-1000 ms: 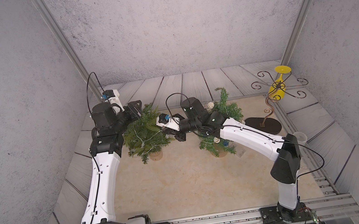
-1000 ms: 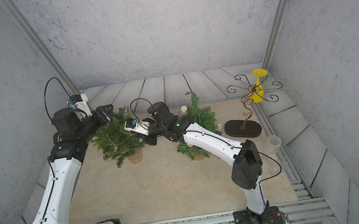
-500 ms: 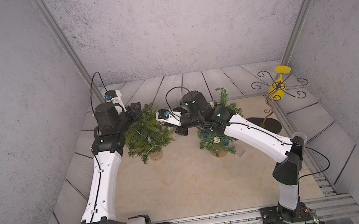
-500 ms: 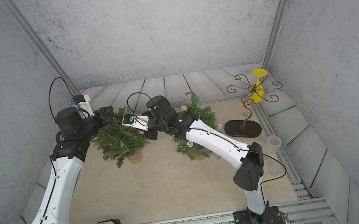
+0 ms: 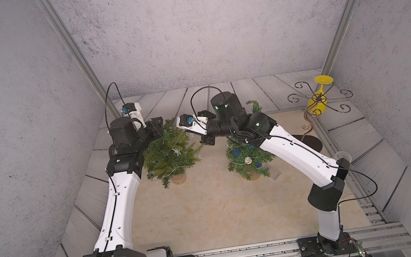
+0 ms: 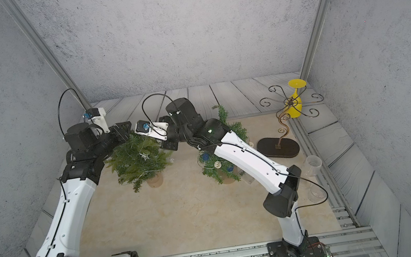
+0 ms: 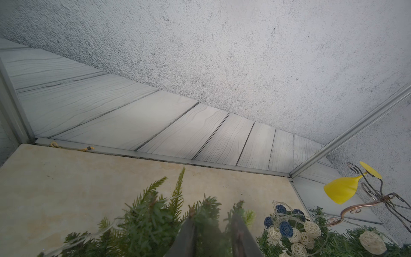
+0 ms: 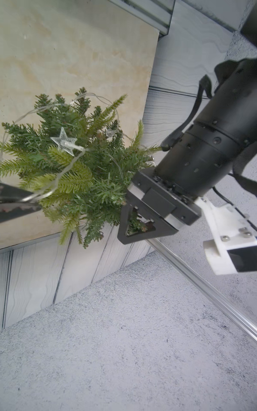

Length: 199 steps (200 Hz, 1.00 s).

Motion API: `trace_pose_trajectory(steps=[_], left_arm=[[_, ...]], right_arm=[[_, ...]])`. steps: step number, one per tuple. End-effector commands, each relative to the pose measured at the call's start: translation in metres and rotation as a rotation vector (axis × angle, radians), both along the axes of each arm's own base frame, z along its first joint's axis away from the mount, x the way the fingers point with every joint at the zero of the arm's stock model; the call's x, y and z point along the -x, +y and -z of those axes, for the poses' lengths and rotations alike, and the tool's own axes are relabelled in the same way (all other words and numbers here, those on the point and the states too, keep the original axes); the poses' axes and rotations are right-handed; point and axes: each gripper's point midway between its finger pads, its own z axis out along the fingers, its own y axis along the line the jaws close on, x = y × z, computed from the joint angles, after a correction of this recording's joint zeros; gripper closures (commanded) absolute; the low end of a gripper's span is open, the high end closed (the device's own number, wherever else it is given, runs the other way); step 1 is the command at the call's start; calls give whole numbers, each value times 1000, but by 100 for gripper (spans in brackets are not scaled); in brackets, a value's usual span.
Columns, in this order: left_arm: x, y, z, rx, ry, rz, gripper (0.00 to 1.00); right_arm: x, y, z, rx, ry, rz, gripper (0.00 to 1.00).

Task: Wrap string light around the christmas tree
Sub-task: Wrap the light string around the Christmas tree.

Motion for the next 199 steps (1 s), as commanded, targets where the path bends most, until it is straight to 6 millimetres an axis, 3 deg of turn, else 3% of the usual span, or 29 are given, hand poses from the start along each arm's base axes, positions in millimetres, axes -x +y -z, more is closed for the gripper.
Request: trace_pose_trajectory(steps=[1,52,112,135,175,192,199], left_arm=[[0,-9,-3,-6,-34,47,71],[-2,-13,0,-13,-38,75,72],[-5,-14,3,1,-41,79,71],[-5,-15,1,7,-46,84,71],[-3,-19,-1,11,-60,110,77],[-6,-21,1,1,-62,121,91],[-7,-21,2,-4,-58,123,92]], right_arm=[[-21,10,34,61,45,9,100],[-55,24,61,44,80,-11,100],[-54,37,80,28,119,-44,100],[-46,36,72,6,118,-67,97],[-64,27,50,7,-14,20,100],[-74,26,48,22,-66,52,100],[-75,26,46,28,-72,56,100]])
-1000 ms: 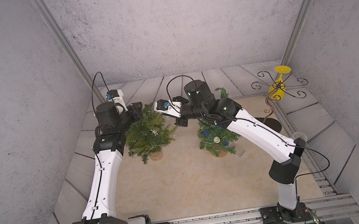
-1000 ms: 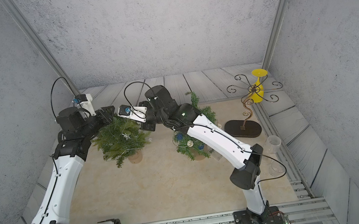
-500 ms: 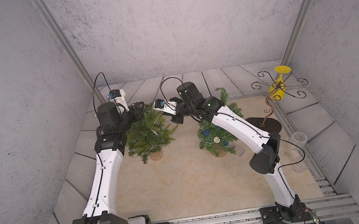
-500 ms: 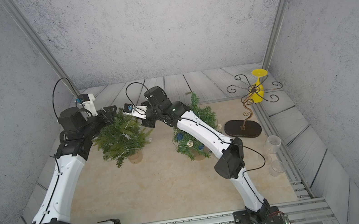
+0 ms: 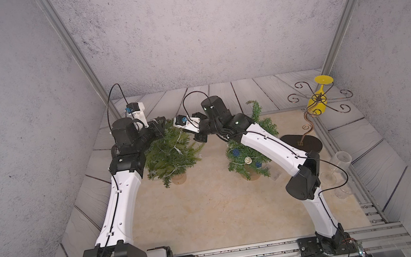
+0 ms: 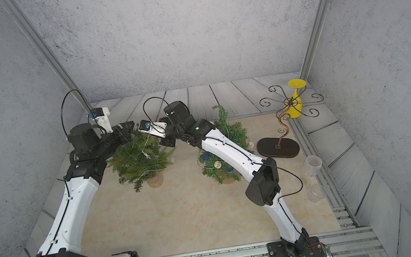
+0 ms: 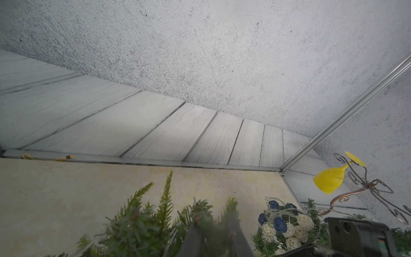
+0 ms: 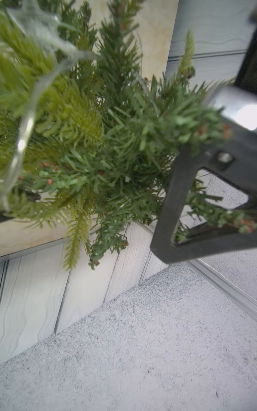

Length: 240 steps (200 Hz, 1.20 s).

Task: Wrap string light around the christmas tree
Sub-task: Wrap the light string around the Christmas tree.

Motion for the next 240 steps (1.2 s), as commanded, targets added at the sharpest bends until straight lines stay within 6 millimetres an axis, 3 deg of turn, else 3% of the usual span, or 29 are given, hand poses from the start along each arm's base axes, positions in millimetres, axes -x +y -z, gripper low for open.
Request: trace_pose_trajectory(steps=[1,35,72,94,117,146,163,181,209,240], left_arm=[[-3,-10,-1,-12,-27,52,92],[-6,-10,4,-19,-14,57,93],[-11,-2,11,-25,-10,40,94],[-12,2,12,-11,-15,26,87],[-9,7,7,-12,-20,-1,79],[-4,18,-2,-1,-23,-71,73],[-1,28,-6,-2,-12,-128,67],[3,33,-14,8,-18,-160,54],[15,42,-38,3,-44,-213,37],[29,51,-69,-27,-68,-260,29]], right_arm=[[-7,-4,-22,-1,-97,40,100],[-4,1,-14,14,-99,14,100],[4,13,-3,-58,-54,-79,90],[2,21,12,-28,-3,-92,85],[5,14,14,-4,38,-75,72],[25,-3,-9,-67,14,-81,51],[38,-14,-23,-88,14,-89,47],[54,-24,-34,-97,24,-114,44],[76,-35,-51,-115,37,-146,38],[96,-48,-78,-130,20,-146,30]])
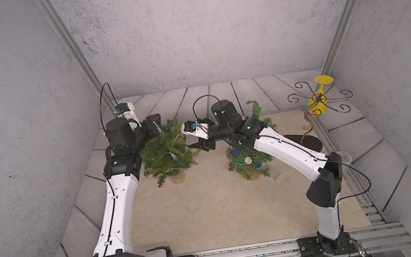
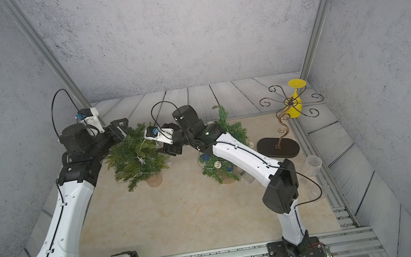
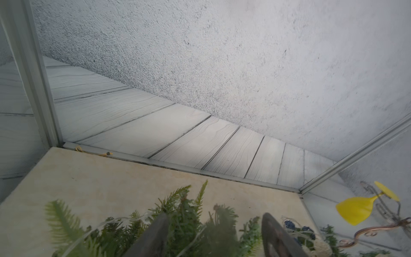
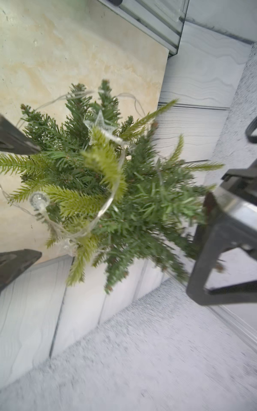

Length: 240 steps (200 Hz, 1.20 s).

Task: Wrap string light around the christmas tree
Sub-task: Wrap the light string around the Christmas tree, then reset both arms

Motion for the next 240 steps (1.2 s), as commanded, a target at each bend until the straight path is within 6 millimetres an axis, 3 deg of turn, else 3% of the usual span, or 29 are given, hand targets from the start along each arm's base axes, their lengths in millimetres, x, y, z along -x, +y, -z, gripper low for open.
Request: trace_pose_trajectory(steps=[1,29,34,55,80,98,114,137,170,202,225,240], left_arm=[[20,14,-42,-26,-61,-66,29],[34,25,-49,-42,-39,-129,25],[38,28,-49,-47,-37,-145,24],[60,39,-55,-50,-65,-195,19],[85,35,-52,-57,-94,-173,18],[99,32,-33,-49,-79,-157,17],[110,29,-14,-62,-90,-142,15],[128,46,14,-90,-88,-242,15],[149,58,56,-114,-1,-312,15],[167,64,87,-110,25,-348,14],[172,67,109,-103,27,-372,14],[171,66,120,-82,27,-370,14]], right_arm=[[34,-21,-58,-77,-38,-26,30],[51,-38,-82,-105,-34,-5,23],[54,-42,-87,-114,-33,8,10],[56,-68,-109,-167,-21,116,3],[51,-121,-132,-261,-14,354,1],[54,-170,-135,-311,31,517,1],[52,-214,-124,-343,67,664,0],[56,-268,-88,-358,141,813,1],[61,-349,-54,-421,72,1145,1],[47,-379,6,-360,96,1281,1],[38,-413,24,-439,96,1441,1],[29,-420,43,-465,118,1464,1]])
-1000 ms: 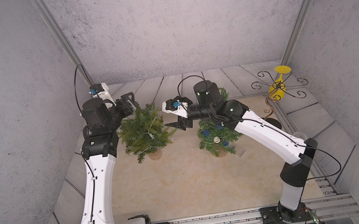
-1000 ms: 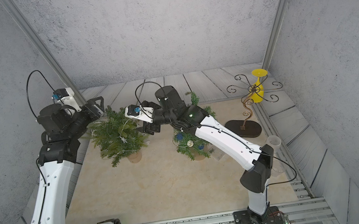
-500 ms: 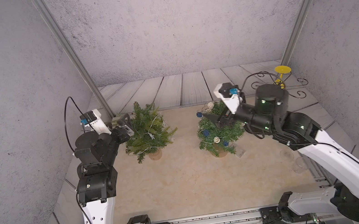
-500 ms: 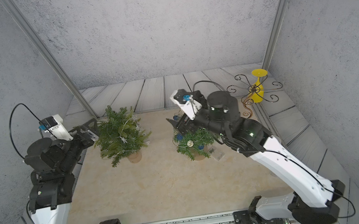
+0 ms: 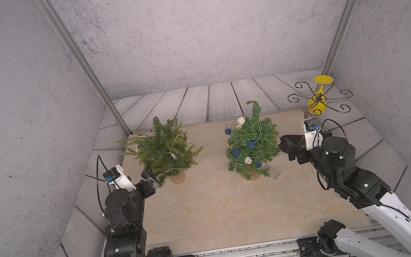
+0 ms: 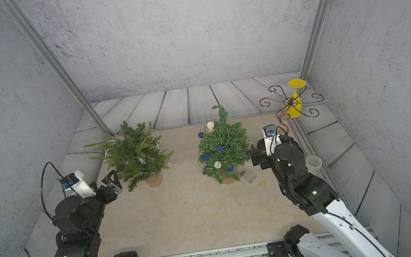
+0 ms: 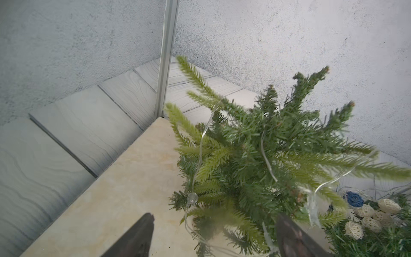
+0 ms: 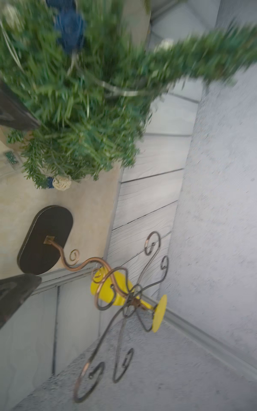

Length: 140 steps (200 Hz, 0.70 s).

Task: Wrap string light around the christmas tree
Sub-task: Reset both arms

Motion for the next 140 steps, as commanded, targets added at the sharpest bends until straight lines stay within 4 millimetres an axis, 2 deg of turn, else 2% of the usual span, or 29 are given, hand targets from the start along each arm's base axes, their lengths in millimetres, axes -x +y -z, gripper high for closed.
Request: trace_pose_trajectory(steps=[1,30,69,90,106,112,116,140], left_arm=[[-1,6,16,18,-1,-38,14],[-12,11,41,-11,31,-59,15],[-29,24,60,-93,65,-114,16],[-37,33,73,-156,59,-152,16],[-45,38,86,-196,60,-173,16],[-48,40,91,-207,68,-180,12],[-50,40,93,-215,68,-179,4],[-73,15,96,-275,17,-16,3]], right_arm=[[-9,-24,2,-104,-68,123,1],[-40,-43,43,-126,0,211,1],[-71,-83,96,-137,44,326,1],[-82,-86,127,-76,-3,291,1],[-87,-87,140,-68,-17,292,1],[-89,-86,145,-62,-2,289,1],[-92,-86,148,-59,5,288,1],[-101,-89,172,-50,-14,305,1]])
